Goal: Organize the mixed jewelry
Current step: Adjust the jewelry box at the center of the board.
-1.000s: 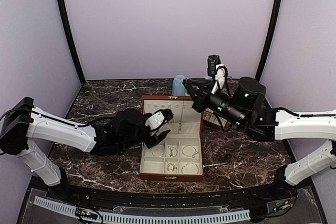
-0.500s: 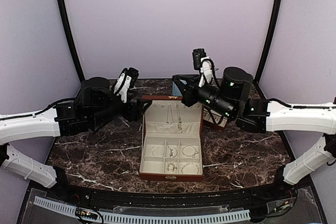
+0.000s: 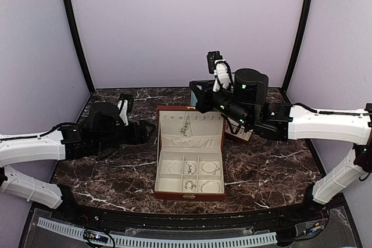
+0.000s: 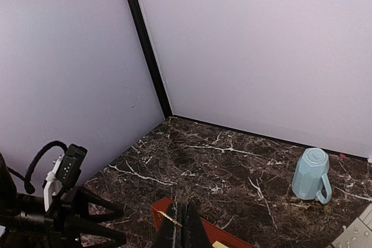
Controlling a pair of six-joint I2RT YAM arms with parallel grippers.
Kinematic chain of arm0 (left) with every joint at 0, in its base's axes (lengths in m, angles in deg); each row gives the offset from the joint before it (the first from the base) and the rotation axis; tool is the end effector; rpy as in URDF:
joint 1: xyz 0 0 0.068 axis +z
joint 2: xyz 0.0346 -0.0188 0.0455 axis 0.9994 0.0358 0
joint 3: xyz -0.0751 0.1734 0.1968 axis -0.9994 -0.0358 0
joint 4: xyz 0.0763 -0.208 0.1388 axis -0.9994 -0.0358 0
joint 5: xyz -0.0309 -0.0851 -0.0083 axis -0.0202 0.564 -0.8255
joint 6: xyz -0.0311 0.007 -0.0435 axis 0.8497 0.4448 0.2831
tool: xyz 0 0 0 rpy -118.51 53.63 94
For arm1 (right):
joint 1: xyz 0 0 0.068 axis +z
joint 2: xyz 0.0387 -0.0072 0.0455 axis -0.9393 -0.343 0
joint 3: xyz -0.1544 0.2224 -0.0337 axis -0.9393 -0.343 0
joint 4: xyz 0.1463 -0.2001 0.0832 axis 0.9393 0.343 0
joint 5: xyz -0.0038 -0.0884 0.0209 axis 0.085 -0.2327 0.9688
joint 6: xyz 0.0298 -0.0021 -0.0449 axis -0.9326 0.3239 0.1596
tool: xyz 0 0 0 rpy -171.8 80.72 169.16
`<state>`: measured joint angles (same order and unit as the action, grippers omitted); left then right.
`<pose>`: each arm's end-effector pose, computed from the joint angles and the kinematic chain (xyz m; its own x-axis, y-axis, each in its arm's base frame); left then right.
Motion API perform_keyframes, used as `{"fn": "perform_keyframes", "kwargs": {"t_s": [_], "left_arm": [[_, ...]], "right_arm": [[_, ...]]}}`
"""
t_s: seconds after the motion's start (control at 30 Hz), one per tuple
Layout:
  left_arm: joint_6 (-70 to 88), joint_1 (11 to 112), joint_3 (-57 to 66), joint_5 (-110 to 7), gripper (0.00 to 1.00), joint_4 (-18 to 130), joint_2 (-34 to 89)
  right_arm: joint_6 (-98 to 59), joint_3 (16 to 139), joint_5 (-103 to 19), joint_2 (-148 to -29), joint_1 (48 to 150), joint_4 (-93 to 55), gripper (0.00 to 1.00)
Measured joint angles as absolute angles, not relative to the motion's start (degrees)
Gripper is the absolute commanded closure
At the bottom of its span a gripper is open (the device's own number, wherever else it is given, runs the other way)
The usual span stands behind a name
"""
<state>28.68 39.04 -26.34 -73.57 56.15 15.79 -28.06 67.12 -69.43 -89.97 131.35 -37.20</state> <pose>0.1741 -0.1870 0.2747 -0.4978 -0.1902 -0.8462 0.3854 0.8255 -0.4123 0.1758 0.2978 0.3596 -0.1801 0.2010 -0.9629 -0.6428 0.7169 0.2699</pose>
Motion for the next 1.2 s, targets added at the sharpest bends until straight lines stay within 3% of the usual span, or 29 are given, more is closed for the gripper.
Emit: {"fn": "perform_keyframes", "kwargs": {"t_s": [0.27, 0.4, 0.53, 0.63, 0.93, 1.2], "left_arm": [[35.72, 39.04, -27.69, -70.86, 0.18, 58.70, 24.55], [35.30, 39.04, -26.30, -71.38, 0.22, 59.80, 28.12], [33.29, 39.04, -23.98, -71.82, 0.34, 61.46, 30.39], [31.35, 39.04, -21.84, -72.78, 0.49, 62.48, 32.05], [24.31, 39.04, -18.51, -76.06, 0.76, 62.53, 35.59], [18.08, 38.93, -18.36, -76.45, 0.93, 62.86, 35.96]], "right_arm": [[-29.70, 67.12, -71.22, -88.81, 131.39, -29.53, 1.00], [-29.70, 67.12, -71.42, -87.35, 131.39, -27.32, 1.00], [-29.68, 67.12, -71.68, -85.69, 131.39, -25.42, 1.00], [-29.66, 67.12, -71.81, -84.57, 131.41, -24.24, 1.00], [-29.64, 67.30, -71.68, -84.22, 131.41, -22.71, 1.00], [-29.70, 67.73, -71.09, -84.29, 131.41, -22.76, 1.00]]}}
